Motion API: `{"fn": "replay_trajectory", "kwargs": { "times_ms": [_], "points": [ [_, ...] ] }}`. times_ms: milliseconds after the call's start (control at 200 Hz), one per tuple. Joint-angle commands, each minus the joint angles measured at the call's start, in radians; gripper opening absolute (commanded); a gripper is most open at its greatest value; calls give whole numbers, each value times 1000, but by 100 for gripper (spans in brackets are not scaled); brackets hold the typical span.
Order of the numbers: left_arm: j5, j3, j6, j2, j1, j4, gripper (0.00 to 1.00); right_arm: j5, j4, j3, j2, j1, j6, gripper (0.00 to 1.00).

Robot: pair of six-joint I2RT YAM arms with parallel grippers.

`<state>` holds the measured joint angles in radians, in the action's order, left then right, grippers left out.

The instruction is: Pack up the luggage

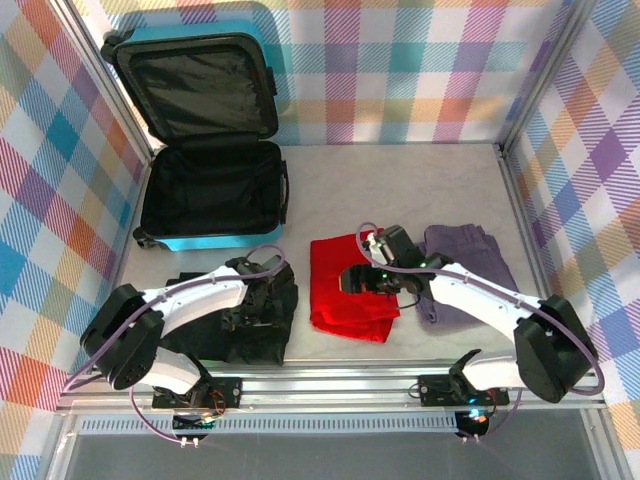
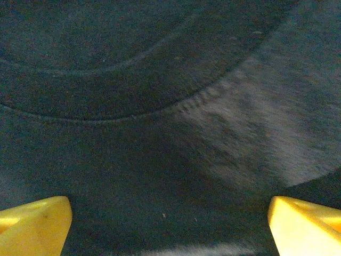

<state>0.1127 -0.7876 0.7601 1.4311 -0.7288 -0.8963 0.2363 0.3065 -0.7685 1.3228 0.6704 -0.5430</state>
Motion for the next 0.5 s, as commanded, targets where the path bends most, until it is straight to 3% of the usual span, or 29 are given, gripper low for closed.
{"fn": "replay_trajectory", "kwargs": {
  "times_ms": [0,190,495],
  "points": [
    [-49,47,5,20,23,151,94,-5,-45,-30,19,31,-35,77],
    [-73,42,-85,105,34,360,94,-7,-64,-48,54,45,-52,77],
    [-115,-77,-163,293,60,484,93,-46,-29,-167,259,24,-40,78]
  ]
}}
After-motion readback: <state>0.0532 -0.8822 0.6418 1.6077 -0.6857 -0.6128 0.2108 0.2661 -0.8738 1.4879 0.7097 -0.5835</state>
